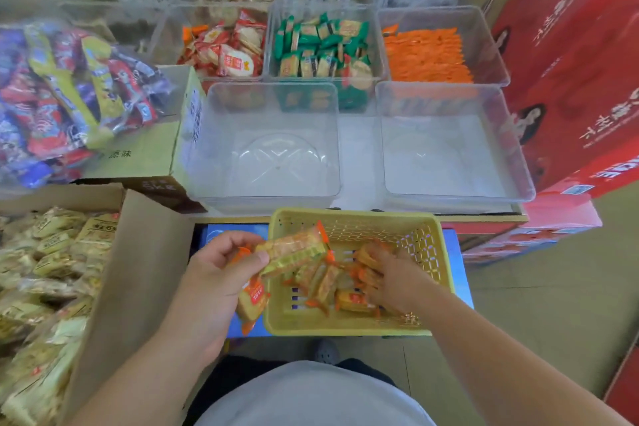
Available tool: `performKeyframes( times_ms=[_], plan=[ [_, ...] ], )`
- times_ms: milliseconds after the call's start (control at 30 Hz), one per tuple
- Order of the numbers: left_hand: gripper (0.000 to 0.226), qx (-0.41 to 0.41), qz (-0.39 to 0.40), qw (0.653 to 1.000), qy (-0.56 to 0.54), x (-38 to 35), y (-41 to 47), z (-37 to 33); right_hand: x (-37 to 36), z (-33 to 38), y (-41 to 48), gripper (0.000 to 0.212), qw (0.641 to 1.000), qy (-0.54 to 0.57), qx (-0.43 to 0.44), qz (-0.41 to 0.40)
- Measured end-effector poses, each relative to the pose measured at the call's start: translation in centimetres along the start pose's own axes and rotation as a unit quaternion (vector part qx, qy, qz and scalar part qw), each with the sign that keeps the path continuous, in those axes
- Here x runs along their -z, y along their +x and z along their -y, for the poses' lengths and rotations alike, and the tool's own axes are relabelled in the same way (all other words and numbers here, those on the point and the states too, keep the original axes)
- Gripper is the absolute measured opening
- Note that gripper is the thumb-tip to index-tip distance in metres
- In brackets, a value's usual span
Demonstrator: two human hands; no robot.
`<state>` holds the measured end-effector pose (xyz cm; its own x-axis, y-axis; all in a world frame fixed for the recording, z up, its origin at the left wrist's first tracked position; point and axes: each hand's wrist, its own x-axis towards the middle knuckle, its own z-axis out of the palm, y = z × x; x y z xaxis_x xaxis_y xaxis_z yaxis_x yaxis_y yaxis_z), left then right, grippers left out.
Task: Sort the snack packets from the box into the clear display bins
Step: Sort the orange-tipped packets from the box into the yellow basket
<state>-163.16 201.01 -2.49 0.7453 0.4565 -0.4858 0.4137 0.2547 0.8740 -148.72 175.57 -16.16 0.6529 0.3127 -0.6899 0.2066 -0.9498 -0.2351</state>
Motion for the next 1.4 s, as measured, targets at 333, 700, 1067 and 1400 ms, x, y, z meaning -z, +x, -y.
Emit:
performKeyframes(
  times_ms=[333, 700, 1067, 1400],
  plan=[
    [0.018, -0.159, 0.137, 0.827, 0.522, -9.0, 6.4, 4.4, 1.9, -0.3, -6.2, 0.062, 0.982, 0.117, 0.094, -0.114],
    [0.048, -0.293, 0.193, 0.758, 0.55, -0.8, 1.1, 3.3, -0.4, 6.8, -6.9, 0.048, 0.961, 0.159, 0.184, -0.132],
    [0.044, -0.203, -0.16, 0.765, 0.589, 30.7, -5.3, 2.8, -2.7, 28.1, -10.9, 0.037, 0.91, 0.14, 0.329, -0.211],
    [0.1, -0.063, 0.224, 0.761, 0.605, 45.3, -1.2, 6.0, -11.6, 45.9, -13.5, 0.079, 0.938, -0.132, 0.316, 0.058]
  ],
)
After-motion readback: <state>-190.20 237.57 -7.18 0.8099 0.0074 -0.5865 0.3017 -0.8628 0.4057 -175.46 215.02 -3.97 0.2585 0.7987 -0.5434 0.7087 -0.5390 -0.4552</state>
